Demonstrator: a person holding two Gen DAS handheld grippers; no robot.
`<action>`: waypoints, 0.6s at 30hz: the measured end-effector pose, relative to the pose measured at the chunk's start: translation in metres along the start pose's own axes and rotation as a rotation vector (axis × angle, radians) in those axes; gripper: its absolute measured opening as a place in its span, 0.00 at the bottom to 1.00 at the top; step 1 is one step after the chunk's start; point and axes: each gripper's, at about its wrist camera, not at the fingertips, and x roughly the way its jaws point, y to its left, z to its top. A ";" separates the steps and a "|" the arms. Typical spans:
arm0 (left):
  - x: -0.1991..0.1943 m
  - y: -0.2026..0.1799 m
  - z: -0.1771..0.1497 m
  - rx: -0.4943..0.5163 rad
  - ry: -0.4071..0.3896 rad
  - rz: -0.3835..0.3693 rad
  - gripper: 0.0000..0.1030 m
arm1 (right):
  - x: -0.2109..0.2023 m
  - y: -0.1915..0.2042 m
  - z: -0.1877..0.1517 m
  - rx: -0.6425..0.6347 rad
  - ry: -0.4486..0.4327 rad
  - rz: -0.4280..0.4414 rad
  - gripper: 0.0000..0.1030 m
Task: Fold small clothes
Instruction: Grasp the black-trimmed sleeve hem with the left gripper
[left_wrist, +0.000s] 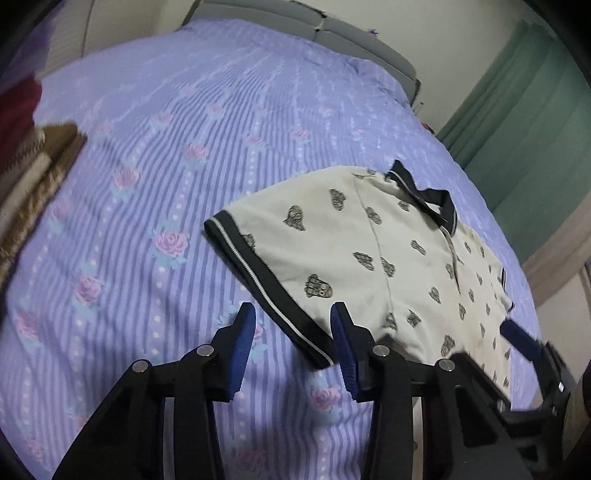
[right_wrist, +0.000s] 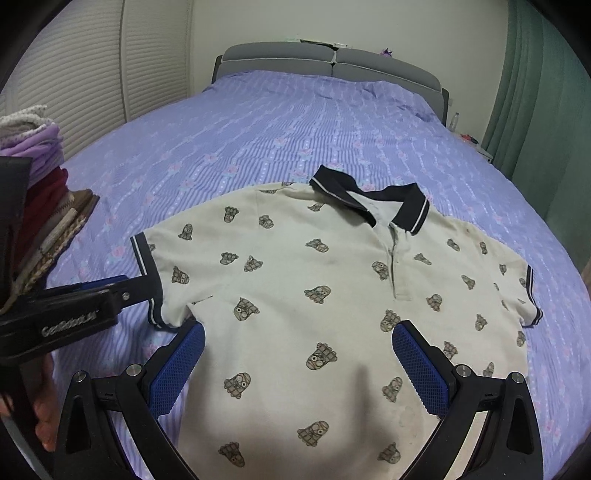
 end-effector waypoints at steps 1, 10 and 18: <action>0.003 0.003 0.001 -0.020 0.005 -0.012 0.41 | 0.002 0.001 0.000 -0.002 0.007 0.002 0.99; 0.026 0.024 0.004 -0.119 0.014 -0.063 0.36 | 0.003 0.004 0.000 -0.016 0.014 0.006 0.99; 0.037 0.023 0.011 -0.114 -0.012 -0.054 0.27 | 0.003 0.002 -0.002 0.001 0.031 -0.011 0.99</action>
